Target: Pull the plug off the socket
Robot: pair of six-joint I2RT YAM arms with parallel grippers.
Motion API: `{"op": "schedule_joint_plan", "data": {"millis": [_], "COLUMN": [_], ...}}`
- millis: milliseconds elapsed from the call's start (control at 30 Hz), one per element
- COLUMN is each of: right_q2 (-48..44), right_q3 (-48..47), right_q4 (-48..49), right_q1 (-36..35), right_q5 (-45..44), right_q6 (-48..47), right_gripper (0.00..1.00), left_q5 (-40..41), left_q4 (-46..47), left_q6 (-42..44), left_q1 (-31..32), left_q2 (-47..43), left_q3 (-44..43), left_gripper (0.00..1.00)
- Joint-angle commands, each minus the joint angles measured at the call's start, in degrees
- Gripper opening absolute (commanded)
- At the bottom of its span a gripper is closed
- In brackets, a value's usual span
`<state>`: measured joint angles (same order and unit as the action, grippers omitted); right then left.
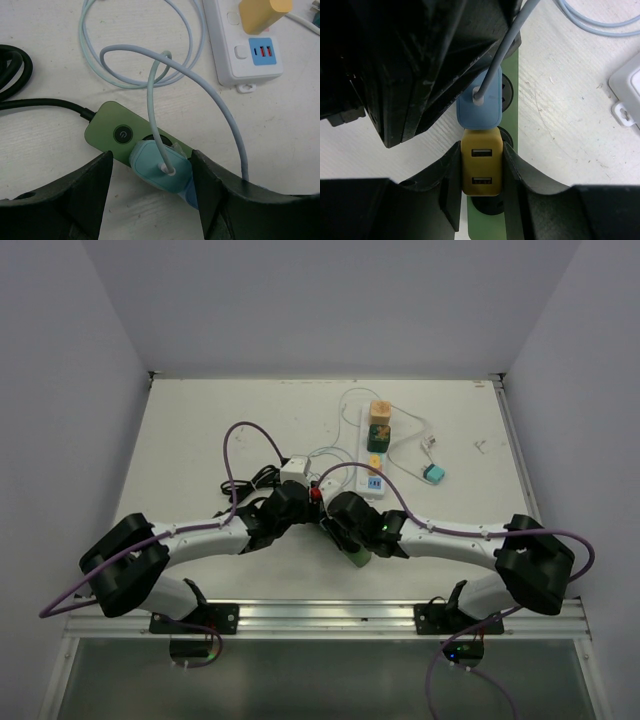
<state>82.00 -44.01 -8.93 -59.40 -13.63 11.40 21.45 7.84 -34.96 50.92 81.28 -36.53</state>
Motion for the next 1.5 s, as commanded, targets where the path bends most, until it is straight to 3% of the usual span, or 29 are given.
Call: {"op": "schedule_joint_plan", "data": {"millis": [0, 133, 367, 533, 600, 733, 867, 1133, 1333, 1467], "right_q2": [-1.66, -3.59, -9.48, -9.67, -8.53, -7.03, -5.45, -6.93, -12.47, -13.35], "right_q3": [0.59, 0.76, 5.42, 4.38, 3.5, 0.69, -2.04, -2.58, 1.28, 2.17], "right_q4": [4.8, 4.01, 7.43, 5.78, 4.8, 3.04, 2.69, 4.53, 6.91, 6.56], "right_q1": [-0.11, 0.86, 9.99, 11.06, 8.88, 0.7, -5.11, -5.39, 3.57, 6.4], "right_q5": [0.79, 1.06, 13.0, 13.45, 10.92, -4.52, -12.54, -10.99, 1.82, 3.87], "right_q6": [2.92, 4.5, 7.94, 5.22, 4.08, 0.56, -0.85, 1.78, 6.09, 6.44], "right_gripper": [0.0, 0.0, 0.0, 0.0, 0.0, 0.0, 0.0, 0.0, 0.0, 0.0], "left_q5": [-2.29, -2.56, -2.47, -1.68, -1.59, -1.77, -1.5, -1.32, -0.98, -0.18], "left_q4": [-7.22, -6.87, -6.25, -5.82, -5.55, -4.15, -4.06, -4.41, -4.32, -4.32], "left_q6": [0.33, 0.16, 0.33, 0.24, 0.07, -0.2, -0.72, -2.48, -3.53, -3.89], "left_q1": [0.68, 0.68, 0.68, 0.68, 0.68, 0.68, 0.68, 0.68, 0.68, 0.68], "left_q2": [2.05, 1.7, 1.43, 2.31, 2.75, 4.76, 7.66, 10.92, 11.18, 11.36], "left_q3": [2.34, 3.13, 4.54, 5.59, 5.77, 6.3, 5.77, 5.86, 6.39, 6.91], "left_gripper": [0.68, 0.68, 0.61, 0.61, 0.61, 0.61, 0.61, 0.58, 0.35, 0.2]}}
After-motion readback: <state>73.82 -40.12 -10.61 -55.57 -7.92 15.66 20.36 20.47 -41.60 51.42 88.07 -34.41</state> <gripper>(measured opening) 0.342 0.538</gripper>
